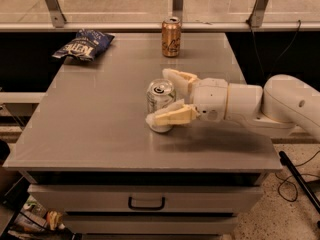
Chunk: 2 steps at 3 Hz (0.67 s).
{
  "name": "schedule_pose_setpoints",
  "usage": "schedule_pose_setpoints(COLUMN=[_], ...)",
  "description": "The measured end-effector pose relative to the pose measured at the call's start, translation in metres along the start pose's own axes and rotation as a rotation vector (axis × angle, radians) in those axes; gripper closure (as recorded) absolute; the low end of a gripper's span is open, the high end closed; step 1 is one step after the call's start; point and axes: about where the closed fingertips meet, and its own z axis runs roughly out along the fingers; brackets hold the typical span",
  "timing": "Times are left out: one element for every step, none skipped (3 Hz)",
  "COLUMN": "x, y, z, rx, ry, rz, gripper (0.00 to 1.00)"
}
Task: Move 7up can near blue chip bag
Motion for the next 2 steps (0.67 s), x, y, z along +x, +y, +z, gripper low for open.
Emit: schedule_pose_setpoints(x=[-0.0012, -0.0022], y=[0.0009, 0.0021], z=[0.0020, 0.0040], rx=[-0.004, -0.008], ry=[0.000, -0.001], rz=[-0.002, -0.003], gripper=[0.41, 0.64])
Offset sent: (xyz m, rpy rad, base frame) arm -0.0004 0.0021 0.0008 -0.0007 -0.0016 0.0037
